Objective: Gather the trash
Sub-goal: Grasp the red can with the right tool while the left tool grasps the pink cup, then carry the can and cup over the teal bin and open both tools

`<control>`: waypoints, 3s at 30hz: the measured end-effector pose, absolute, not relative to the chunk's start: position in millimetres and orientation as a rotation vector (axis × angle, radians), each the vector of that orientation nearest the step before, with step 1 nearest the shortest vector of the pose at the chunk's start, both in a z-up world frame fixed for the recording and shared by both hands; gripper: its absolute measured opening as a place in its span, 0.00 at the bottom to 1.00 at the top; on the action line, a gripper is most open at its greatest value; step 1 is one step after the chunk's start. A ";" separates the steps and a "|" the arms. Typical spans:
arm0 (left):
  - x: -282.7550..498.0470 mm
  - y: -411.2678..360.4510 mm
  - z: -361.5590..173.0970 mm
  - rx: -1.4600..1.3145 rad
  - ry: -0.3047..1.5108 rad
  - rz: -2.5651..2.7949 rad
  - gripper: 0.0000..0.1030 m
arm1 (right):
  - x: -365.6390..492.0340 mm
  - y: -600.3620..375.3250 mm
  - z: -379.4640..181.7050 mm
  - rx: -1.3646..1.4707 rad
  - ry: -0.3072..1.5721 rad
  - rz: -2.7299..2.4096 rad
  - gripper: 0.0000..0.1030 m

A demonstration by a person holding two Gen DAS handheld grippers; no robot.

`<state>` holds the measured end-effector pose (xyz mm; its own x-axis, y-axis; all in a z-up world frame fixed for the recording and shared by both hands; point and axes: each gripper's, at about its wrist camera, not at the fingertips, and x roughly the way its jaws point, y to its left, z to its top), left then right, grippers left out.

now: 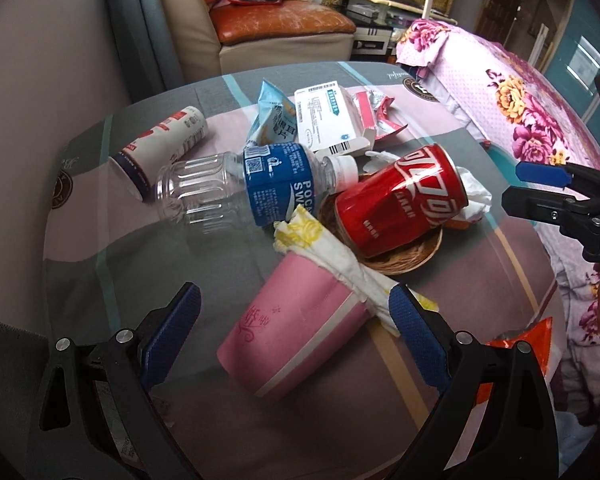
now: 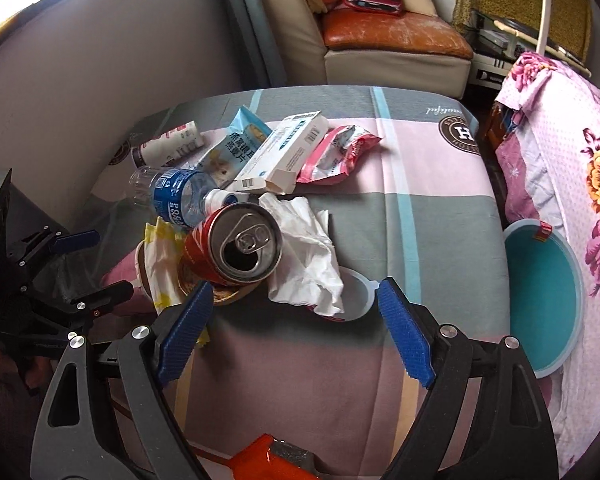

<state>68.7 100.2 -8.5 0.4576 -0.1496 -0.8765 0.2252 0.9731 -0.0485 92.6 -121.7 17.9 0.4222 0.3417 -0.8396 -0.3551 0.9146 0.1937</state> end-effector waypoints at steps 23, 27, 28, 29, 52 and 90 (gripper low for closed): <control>79.3 109.5 -71.4 0.037 1.174 -0.309 0.89 | 124.8 -54.6 -13.5 -0.131 1.054 0.612 0.77; 77.2 109.4 -68.7 0.012 1.169 -0.264 0.61 | 116.7 -51.5 -9.5 -0.133 1.035 0.619 0.60; 76.8 109.8 -66.9 0.000 1.167 -0.256 0.61 | 113.8 -51.5 -7.4 -0.131 1.028 0.620 0.60; 75.7 110.7 -65.6 -0.004 1.164 -0.245 0.60 | 111.4 -51.9 -4.8 -0.128 1.020 0.621 0.60; 47.5 70.8 7.9 -0.074 1.054 -0.249 0.60 | 67.7 -182.1 54.3 0.099 0.893 0.344 0.60; 112.6 -223.8 -16.8 0.257 1.126 -0.463 0.61 | 32.6 -447.1 -14.8 0.433 0.809 -0.106 0.60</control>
